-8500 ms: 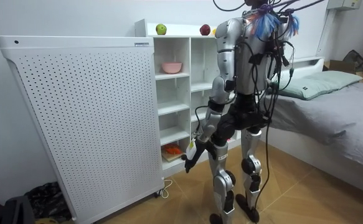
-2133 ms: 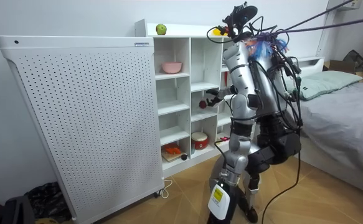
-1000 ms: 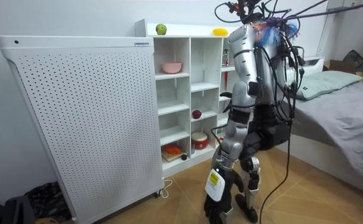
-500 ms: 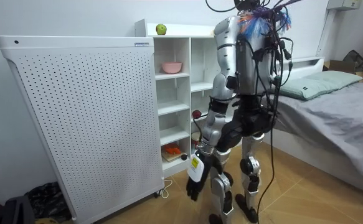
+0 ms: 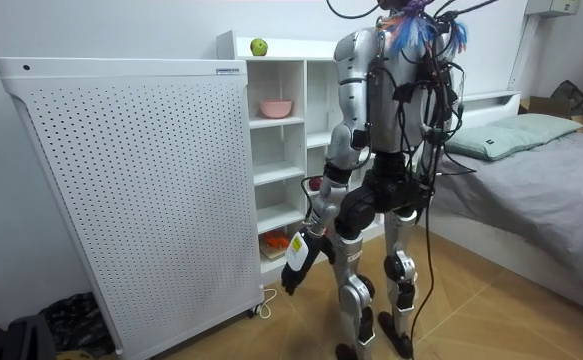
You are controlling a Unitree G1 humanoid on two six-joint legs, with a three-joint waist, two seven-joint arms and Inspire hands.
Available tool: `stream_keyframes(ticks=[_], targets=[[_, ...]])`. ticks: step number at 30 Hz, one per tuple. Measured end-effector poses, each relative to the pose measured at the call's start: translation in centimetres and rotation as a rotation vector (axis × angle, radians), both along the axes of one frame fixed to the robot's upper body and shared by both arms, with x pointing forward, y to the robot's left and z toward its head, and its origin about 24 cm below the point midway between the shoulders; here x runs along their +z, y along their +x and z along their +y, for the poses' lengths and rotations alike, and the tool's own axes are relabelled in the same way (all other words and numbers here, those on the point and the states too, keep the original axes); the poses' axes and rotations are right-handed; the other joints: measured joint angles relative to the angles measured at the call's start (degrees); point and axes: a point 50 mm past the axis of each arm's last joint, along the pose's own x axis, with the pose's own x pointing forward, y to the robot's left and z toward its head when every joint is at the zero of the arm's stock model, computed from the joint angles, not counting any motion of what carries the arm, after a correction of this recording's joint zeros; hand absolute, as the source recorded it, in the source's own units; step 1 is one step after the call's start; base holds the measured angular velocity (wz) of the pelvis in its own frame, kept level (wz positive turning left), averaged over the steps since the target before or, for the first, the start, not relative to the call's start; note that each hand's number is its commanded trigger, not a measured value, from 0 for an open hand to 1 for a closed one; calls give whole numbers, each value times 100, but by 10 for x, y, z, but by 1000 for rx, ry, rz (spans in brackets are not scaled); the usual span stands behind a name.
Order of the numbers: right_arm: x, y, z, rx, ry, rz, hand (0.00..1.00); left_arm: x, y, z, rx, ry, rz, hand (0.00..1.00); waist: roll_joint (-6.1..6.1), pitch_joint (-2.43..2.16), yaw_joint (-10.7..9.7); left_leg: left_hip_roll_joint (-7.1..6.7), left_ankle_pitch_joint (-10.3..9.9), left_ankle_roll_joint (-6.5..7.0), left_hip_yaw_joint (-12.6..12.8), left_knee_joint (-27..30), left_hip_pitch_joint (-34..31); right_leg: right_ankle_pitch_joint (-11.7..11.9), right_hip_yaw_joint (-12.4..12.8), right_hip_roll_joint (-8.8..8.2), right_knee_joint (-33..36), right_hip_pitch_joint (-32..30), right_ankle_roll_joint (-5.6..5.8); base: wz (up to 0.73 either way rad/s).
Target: Arrange fruit in the closet
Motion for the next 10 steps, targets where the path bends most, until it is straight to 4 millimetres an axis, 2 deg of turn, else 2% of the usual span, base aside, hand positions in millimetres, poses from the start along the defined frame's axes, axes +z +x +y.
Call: stream_keyframes(ticks=[2, 4, 10], targets=[[-1, -2, 4, 56, -7, 21, 0, -1, 2, -3, 5, -5, 7, 0, 5, 1, 12, 2, 0, 0, 0, -31, 61, 26, 21, 11, -69, 83, 11, -2], [-2, -2, 6, 107, -20, 36, 0, -2, 1, -3, 10, -7, 20, 0, 24, 0, 28, 3, 0, 1, 26, -89, 174, 36, 143, 31, -81, 149, 20, -10], [-2, -1, 6, 152, -49, 52, 0, -3, -1, -8, 25, -26, 50, 0, 62, 10, 22, 9, 0, 1, 32, -156, 409, 40, 139, 38, -142, 377, 27, -1]])
